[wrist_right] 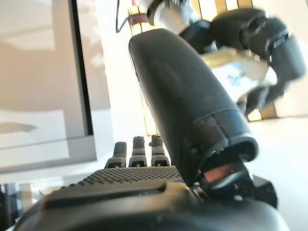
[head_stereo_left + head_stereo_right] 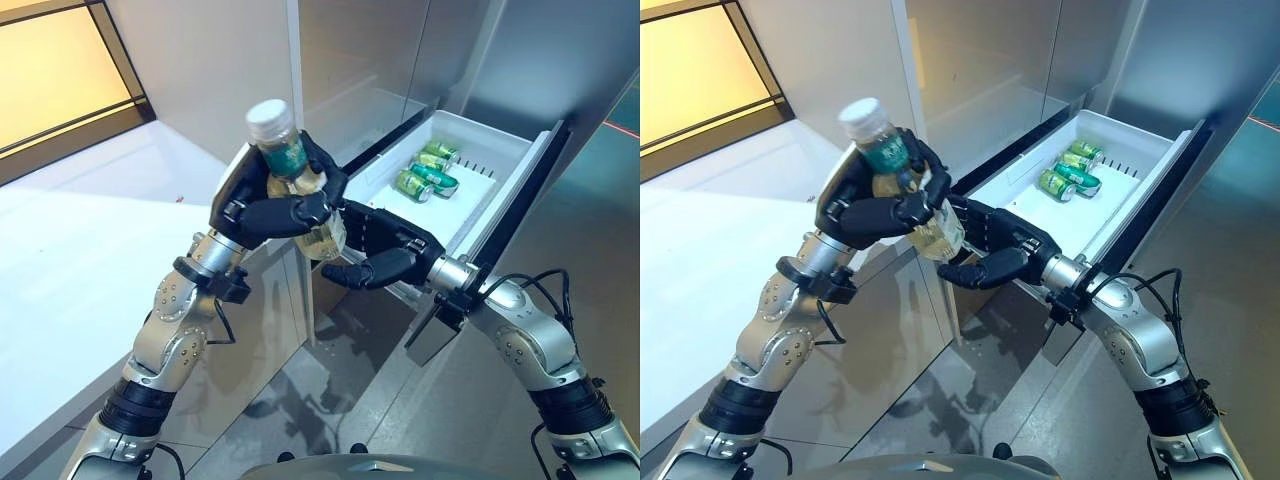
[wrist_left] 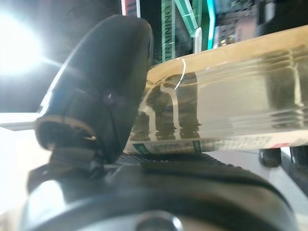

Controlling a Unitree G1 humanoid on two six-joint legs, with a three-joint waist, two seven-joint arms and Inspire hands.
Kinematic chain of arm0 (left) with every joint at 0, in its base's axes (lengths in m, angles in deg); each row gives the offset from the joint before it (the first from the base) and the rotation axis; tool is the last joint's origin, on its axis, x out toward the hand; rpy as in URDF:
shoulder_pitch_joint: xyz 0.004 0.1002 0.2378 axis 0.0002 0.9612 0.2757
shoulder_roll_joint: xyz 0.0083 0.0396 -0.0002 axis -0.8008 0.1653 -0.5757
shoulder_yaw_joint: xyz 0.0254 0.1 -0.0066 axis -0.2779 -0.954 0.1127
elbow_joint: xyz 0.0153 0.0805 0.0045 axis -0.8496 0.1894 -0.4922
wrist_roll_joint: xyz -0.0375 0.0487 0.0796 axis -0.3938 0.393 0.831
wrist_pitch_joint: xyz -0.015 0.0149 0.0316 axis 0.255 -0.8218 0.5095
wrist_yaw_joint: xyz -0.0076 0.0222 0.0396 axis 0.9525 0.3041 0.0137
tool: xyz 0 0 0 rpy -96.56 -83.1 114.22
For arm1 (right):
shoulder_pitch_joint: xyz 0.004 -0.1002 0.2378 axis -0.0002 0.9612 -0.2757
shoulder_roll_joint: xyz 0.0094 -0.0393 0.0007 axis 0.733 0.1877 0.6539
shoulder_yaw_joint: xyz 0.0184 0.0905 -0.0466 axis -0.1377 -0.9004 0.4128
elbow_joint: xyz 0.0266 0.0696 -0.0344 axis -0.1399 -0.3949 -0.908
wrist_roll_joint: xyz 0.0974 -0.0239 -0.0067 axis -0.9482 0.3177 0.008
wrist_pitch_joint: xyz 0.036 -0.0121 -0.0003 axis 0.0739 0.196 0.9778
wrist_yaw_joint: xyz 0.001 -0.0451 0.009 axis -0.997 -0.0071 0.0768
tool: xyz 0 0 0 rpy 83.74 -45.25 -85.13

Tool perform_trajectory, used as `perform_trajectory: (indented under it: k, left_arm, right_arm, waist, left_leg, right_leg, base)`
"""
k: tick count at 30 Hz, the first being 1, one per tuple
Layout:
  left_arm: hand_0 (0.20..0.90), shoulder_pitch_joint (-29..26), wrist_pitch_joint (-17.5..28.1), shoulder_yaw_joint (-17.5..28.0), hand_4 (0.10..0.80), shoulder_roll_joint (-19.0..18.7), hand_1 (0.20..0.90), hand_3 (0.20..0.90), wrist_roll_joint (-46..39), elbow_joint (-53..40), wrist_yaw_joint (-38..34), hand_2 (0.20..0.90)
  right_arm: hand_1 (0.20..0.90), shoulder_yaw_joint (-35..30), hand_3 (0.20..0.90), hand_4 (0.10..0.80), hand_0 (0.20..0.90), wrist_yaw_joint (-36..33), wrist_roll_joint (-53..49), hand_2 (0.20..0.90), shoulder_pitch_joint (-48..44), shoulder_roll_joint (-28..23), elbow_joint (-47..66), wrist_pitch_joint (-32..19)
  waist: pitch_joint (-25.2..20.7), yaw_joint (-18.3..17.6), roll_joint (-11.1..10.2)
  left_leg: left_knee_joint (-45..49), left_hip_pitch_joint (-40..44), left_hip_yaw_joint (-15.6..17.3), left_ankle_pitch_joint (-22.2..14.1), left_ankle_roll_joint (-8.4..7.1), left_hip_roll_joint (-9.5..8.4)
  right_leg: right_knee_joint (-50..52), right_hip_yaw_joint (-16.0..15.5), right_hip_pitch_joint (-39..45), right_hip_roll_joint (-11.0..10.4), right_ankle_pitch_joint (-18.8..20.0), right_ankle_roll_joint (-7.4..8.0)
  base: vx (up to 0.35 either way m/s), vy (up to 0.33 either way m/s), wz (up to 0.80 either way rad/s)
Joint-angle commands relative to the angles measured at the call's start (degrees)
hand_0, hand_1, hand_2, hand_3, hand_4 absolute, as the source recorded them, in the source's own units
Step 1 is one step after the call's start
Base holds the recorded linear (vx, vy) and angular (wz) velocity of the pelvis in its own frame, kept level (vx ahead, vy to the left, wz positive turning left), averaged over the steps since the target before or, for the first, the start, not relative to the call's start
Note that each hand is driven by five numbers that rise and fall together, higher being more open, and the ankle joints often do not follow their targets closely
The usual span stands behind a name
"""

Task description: Put drinks into fridge and close the fridge

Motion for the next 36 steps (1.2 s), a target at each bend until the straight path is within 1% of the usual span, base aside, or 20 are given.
perform_trajectory:
  k: [1, 2, 5, 6, 9, 13, 19, 22, 25, 26, 27, 31, 36]
  left_arm:
    - [0.3, -13.41, 6.16, -0.65, 0.1, -0.31, 0.3, 0.2, 0.44, 0.34, -1.82, 0.3]
    - [0.3, -13.52, 5.98, -0.86, 0.1, -0.36, 0.3, 0.2, 0.64, 0.52, -1.86, 0.3]
    - [0.3, -13.54, 3.45, -2.46, 0.1, 0.1, 0.3, 0.2, 1.25, 1.54, -1.63, 0.3]
    - [0.3, -13.37, 2.97, -2.89, 0.1, 0.1, 0.3, 0.2, 1.48, 1.8, -1.6, 0.3]
    - [0.3, -12.87, 2.55, -4.07, 0.1, 0.23, 0.3, 0.2, 3.17, 2.81, -1.31, 0.3]
    - [0.3, -12.73, 2.02, -5.64, 0.1, 0.37, 0.3, 0.2, 3.94, 5.05, -1.01, 0.3]
    - [0.3, -11.06, 0.95, -7.07, 0.1, 1.56, 0.3, 0.2, 4.11, 7.12, -0.11, 0.3]
    - [0.3, -9.96, 0.86, -7.18, 0.1, 2.2, 0.3, 0.2, 3.94, 7.52, 0.73, 0.3]
    - [0.3, -9.06, 1.55, -7.55, 0.1, 2.44, 0.3, 0.2, 3.42, 7.47, 2.14, 0.3]
    - [0.3, -8.86, 1.58, -7.51, 0.1, 2.53, 0.3, 0.2, 3.2, 7.34, 2.51, 0.3]
    - [0.3, -8.51, 1.84, -7.81, 0.1, 2.69, 0.3, 0.2, 2.57, 7.02, 2.84, 0.3]
    - [0.3, -7.76, 2.31, -8.65, 0.1, 3.6, 0.3, 0.2, 0.99, 6.47, 3.9, 0.3]
    - [0.3, -6.34, 4.72, -9.56, 0.1, 4.66, 0.3, 0.2, 0.57, 6.4, 5.06, 0.3]
  right_arm:
    - [0.9, 0.04, 0.9, 0.8, 0.9, 1.91, -2.01, 0.9, -8.65, 0.14, 4.46, -3.74]
    - [0.9, 0.16, 0.9, 0.8, 0.9, 2.01, -2.01, 0.9, -8.96, 0.0, 4.36, -3.75]
    - [0.9, 1.21, 0.9, 0.8, 0.9, 2.71, -1.81, 0.9, -10.29, 0.23, 4.39, -3.1]
    - [0.9, 1.6, 0.9, 0.8, 0.9, 2.93, -1.81, 0.9, -10.41, 0.28, 4.57, -2.89]
    - [0.9, 2.55, 0.9, 0.8, 0.9, 3.77, -2.97, 0.9, -10.86, 0.27, 4.86, -1.32]
    - [0.9, 3.65, 0.9, 0.8, 0.9, 4.02, -4.36, 0.9, -11.02, 1.11, 4.3, -0.64]
    - [0.9, 3.84, 0.9, 0.8, 0.9, 0.76, -7.27, 0.9, -10.69, 2.06, 3.84, -1.2]
    - [0.9, 3.29, 0.9, 0.8, 0.9, -0.81, -8.54, 0.9, -10.39, 2.85, 3.47, -0.39]
    - [0.9, 3.28, 0.9, 0.8, 0.9, -2.71, -10.95, 0.9, -9.56, 3.26, 3.42, 1.64]
    - [0.587, 3.16, 0.535, 0.435, 0.587, -2.81, -11.4, 0.587, -9.28, 3.35, 3.23, 1.9]
    - [0.3, 3.38, 0.2, 0.1, 0.3, -3.36, -12.0, 0.3, -8.44, 3.64, 3.16, 1.97]
    - [0.3, 3.75, 0.2, 0.1, 0.3, -5.76, -15.23, 0.3, -6.87, 5.04, 3.05, 1.91]
    - [0.3, 3.33, 0.2, 0.1, 0.3, -9.28, -18.45, 0.3, -5.73, 6.54, 2.75, 1.45]
  waist:
    - [-4.85, -0.86, -1.72]
    - [-4.86, -0.86, -1.72]
    - [-4.79, -0.9, -1.68]
    - [-4.82, -0.9, -1.68]
    - [-4.63, -0.98, -1.57]
    - [-4.68, -0.99, -1.61]
    - [-4.53, -0.88, -1.59]
    - [-4.39, -0.78, -1.61]
    - [-4.35, -0.85, -1.66]
    - [-4.37, -0.88, -1.66]
    - [-4.37, -0.97, -1.65]
    - [-4.32, -1.15, -1.75]
    - [-4.05, -1.45, -1.75]
  left_leg:
    - [0.07, -0.79, -1.41, -3.52, 1.57, -1.54]
    - [0.07, -0.78, -1.32, -3.54, 1.54, -1.5]
    - [0.07, -0.39, -1.05, -3.96, 1.5, -1.4]
    - [0.07, -0.72, -0.88, -3.48, 1.5, -1.39]
    - [0.07, -0.35, -0.81, -3.89, 1.56, -1.36]
    - [0.07, -0.42, -0.69, -3.79, 1.61, -1.32]
    - [0.07, -0.43, -0.22, -3.74, 1.65, -1.26]
    - [0.07, -0.35, -0.11, -3.81, 1.67, -1.24]
    - [0.07, -0.36, -0.03, -3.91, 1.77, -1.23]
    - [0.07, -0.39, -0.03, -3.92, 1.8, -1.2]
    - [0.07, -0.39, 0.02, -3.93, 1.81, -1.15]
    - [0.07, -0.43, 0.29, -3.96, 1.87, -1.04]
    - [0.07, -0.31, 0.81, -4.06, 1.96, -0.92]
  right_leg:
    - [2.2, -0.59, -0.26, -2.63, -0.54, 5.0]
    - [2.19, -0.65, -0.26, -2.63, -0.53, 5.02]
    - [2.01, -0.92, 0.16, -2.56, -0.81, 5.08]
    - [2.1, -0.84, -0.22, -2.54, -0.44, 4.98]
    - [1.98, -0.74, 0.2, -2.47, -0.79, 5.03]
    - [2.02, -0.45, 0.15, -2.42, -0.73, 5.03]
    - [2.1, -0.76, 0.02, -2.55, -0.65, 5.14]
    - [2.14, -0.81, 0.02, -2.56, -0.64, 5.14]
    - [2.09, -0.52, -0.04, -2.56, -0.58, 5.17]
    - [2.09, -0.4, -0.09, -2.53, -0.55, 5.17]
    - [2.1, -0.21, -0.14, -2.56, -0.54, 5.21]
    - [1.97, 0.05, -0.22, -2.49, -0.34, 5.22]
    - [2.14, 0.38, -0.4, -2.38, -0.23, 5.25]
  base:
    - [0.0, 0.0, 0.0]
    - [-0.009, -0.006, -0.04]
    - [0.0, -0.004, -0.08]
    - [0.022, 0.003, -0.07]
    - [0.0, 0.007, -0.09]
    - [-0.002, 0.002, -0.02]
    - [0.0, 0.0, 0.0]
    - [0.0, 0.0, 0.0]
    - [0.0, 0.0, 0.0]
    - [0.0, 0.0, 0.0]
    - [0.0, 0.0, 0.0]
    - [0.0, 0.0, 0.0]
    - [0.004, -0.002, -0.01]
